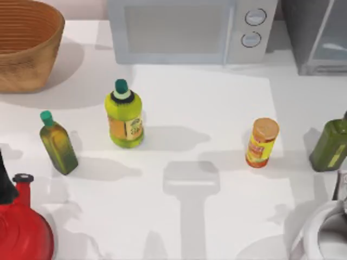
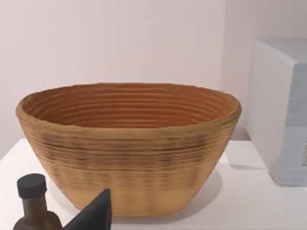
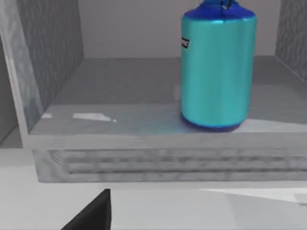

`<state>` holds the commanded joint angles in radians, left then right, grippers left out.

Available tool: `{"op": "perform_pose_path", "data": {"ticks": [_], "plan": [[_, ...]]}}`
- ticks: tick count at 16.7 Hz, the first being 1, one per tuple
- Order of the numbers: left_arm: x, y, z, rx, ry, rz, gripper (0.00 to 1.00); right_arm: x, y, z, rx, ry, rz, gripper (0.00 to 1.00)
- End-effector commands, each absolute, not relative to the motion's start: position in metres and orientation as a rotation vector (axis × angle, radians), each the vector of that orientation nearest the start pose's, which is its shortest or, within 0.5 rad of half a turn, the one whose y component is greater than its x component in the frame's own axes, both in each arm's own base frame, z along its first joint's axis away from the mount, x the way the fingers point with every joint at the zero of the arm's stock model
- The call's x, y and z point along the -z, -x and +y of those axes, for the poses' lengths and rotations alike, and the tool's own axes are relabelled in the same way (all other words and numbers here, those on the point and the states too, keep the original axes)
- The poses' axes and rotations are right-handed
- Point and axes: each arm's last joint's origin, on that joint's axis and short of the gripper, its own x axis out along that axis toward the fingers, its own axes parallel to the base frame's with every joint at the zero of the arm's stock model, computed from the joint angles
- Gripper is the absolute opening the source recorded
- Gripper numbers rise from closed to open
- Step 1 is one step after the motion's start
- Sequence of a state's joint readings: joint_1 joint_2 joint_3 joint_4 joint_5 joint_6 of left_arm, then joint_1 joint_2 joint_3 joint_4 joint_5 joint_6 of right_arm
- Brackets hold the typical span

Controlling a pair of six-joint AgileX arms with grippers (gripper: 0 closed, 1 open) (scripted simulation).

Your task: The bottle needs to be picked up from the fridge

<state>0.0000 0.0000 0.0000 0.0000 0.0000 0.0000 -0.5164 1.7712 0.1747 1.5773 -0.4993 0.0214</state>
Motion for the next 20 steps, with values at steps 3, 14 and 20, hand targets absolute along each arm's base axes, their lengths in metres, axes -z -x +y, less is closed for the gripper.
{"op": "perform_pose_path", "data": {"ticks": [3,14,20], "plan": [[-0.16,-0.106,-0.001,0.0,0.0,0.0,1.0,-0.11,-0.205,-0.102,0.0,0.0,0.0,1.0],[-0.16,-0.106,-0.001,0.0,0.0,0.0,1.0,-0.106,-0.263,-0.115,-0.006,0.008,-0.002,1.0],[-0.16,-0.106,-0.001,0.0,0.0,0.0,1.0,-0.109,-0.36,-0.124,0.011,0.021,-0.028,1.0]]}}
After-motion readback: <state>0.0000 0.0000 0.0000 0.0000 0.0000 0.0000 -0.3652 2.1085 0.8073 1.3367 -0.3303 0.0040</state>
